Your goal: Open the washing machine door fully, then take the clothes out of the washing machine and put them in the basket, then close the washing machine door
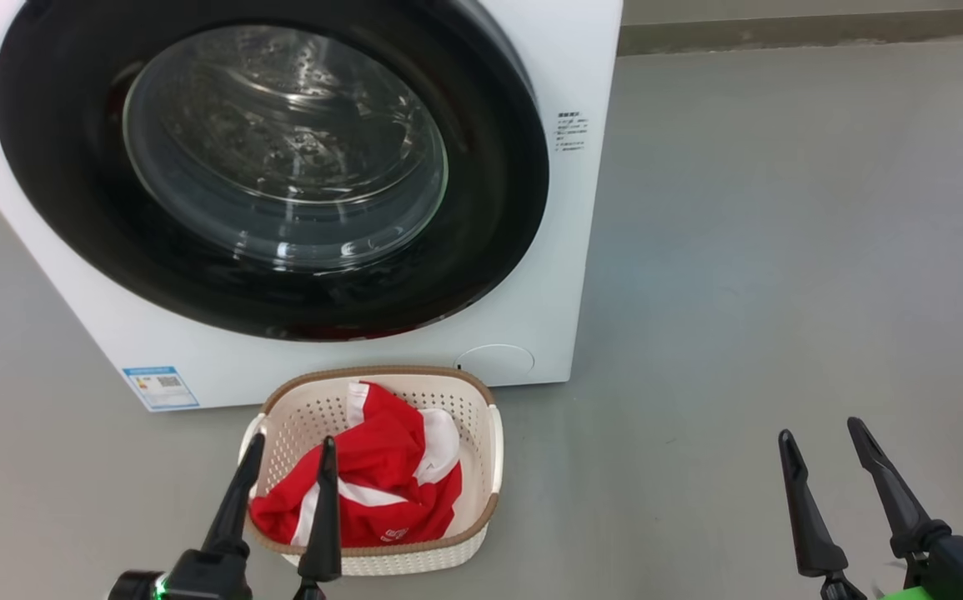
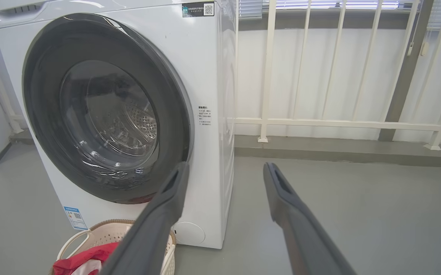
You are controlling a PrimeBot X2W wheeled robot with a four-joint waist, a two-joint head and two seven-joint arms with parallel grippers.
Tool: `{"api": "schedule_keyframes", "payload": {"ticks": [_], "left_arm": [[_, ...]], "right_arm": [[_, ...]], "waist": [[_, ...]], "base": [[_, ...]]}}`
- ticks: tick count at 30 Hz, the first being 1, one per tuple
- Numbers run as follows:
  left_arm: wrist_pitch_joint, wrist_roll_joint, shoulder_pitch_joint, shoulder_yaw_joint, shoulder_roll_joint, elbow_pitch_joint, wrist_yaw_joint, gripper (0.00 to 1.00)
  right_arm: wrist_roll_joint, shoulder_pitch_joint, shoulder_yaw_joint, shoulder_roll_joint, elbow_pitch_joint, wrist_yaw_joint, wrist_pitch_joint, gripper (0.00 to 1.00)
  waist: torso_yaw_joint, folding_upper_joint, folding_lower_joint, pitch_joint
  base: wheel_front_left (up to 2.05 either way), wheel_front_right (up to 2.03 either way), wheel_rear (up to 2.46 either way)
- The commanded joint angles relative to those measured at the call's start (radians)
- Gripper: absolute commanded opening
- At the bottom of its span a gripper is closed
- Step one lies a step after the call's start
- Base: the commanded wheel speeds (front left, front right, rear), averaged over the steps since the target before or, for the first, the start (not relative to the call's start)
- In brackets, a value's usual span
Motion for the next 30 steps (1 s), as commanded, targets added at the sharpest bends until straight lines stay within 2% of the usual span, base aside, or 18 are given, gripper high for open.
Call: {"api": "schedule_keyframes", "payload": {"ticks": [1, 29, 30], "left_arm": [[-0.008, -0.009, -0.023, 0.035, 0.009, -0.024, -0.003, 1.00], [-0.008, 0.000, -0.011, 0.031, 0.025, -0.038, 0.004, 1.00], [0.000, -0.006, 0.015, -0.001, 0.015, -0.010, 0.001, 0.00]], "right_arm": [[0.006, -0.013, 0.022, -0.005, -0.035, -0.002, 0.005, 1.00], [0.029, 0.028, 0.009, -0.005, -0.042, -0.002, -0.002, 1.00], [0.026, 0.051, -0.011, 0.004, -0.015, 0.000, 0.000, 0.00]], "waist": [[-0.011, 0.0000, 0.0000, -0.007], [-0.019, 0.0000, 0.0000, -0.020], [-0.019, 0.0000, 0.0000, -0.020]], "base": [[0.00, 0.00, 0.00], [0.00, 0.00, 0.00], [0.00, 0.00, 0.00]]}}
